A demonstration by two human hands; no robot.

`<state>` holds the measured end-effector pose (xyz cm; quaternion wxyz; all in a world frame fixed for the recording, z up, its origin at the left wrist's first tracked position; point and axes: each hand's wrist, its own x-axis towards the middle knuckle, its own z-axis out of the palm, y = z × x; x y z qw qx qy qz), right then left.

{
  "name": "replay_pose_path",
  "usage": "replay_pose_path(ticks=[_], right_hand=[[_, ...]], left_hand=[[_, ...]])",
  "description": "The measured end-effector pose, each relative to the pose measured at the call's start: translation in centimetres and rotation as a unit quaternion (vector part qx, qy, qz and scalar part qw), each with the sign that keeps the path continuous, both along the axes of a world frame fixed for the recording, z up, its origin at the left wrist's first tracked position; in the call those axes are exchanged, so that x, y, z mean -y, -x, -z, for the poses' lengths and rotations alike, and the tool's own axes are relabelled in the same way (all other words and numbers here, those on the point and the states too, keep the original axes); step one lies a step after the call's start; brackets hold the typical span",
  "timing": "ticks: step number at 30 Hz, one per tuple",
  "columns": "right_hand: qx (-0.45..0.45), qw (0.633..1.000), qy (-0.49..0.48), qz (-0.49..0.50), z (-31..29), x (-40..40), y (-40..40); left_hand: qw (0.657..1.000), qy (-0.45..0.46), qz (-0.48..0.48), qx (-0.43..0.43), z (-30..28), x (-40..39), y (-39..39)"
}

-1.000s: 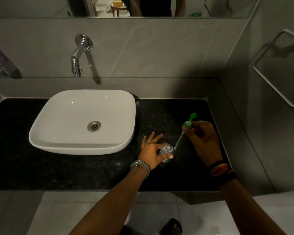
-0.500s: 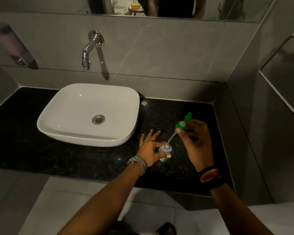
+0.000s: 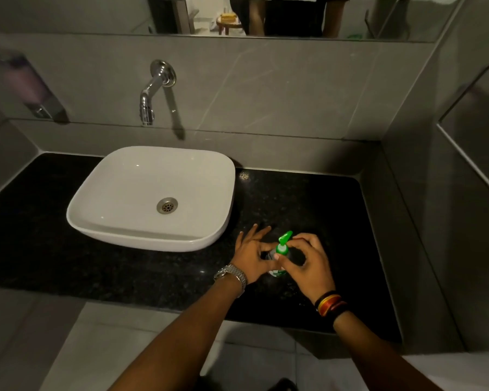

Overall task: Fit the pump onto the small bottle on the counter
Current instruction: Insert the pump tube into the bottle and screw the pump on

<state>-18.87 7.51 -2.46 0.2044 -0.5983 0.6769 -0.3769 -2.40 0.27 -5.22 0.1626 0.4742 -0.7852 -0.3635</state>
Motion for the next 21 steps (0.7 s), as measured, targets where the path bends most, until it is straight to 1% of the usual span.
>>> replay_pose_path(ticks=[3, 6, 8, 12, 14, 15, 17, 19, 21], right_hand=[[-0.014, 1.0, -0.015, 0.004, 0.3, 0.2, 0.0], [0.018, 0.999, -0.038, -0.029, 0.2, 0.2, 0.3], [0.003, 0.999, -0.033, -0.035, 0.2, 0.4, 0.5], [-0.022, 0.999, -0.033, -0.011, -0.2, 1.1, 0.7], [-0.047, 0.998, -0.043, 0.018, -0.3, 1.5, 0.5], [-0.045, 0.997, -0.048, 0.029, -0.4, 1.6, 0.5], [-0.003, 0.999, -0.047, 0.021, -0.1, 1.4, 0.4], [0.043, 0.998, -0.052, -0.017, 0.0, 0.9, 0.7], [0.041, 0.997, -0.052, -0.05, 0.2, 0.7, 1.1]], left_hand=[[1.0, 0.005, 0.0, 0.003, 0.2, -0.1, 0.0], [1.0, 0.007, -0.002, 0.002, 0.2, -0.3, 0.1], [1.0, 0.001, 0.002, 0.004, 0.0, -0.2, 0.1], [1.0, -0.006, 0.008, 0.014, -0.1, 0.0, 0.2], [1.0, -0.003, 0.01, 0.019, -0.2, 0.0, 0.2], [1.0, 0.0, 0.011, 0.021, -0.3, 0.1, 0.2], [1.0, 0.005, 0.008, 0.02, -0.1, 0.1, 0.2], [1.0, 0.008, 0.006, 0.013, 0.1, -0.1, 0.1], [1.0, 0.005, 0.003, 0.013, 0.3, -0.3, 0.0]])
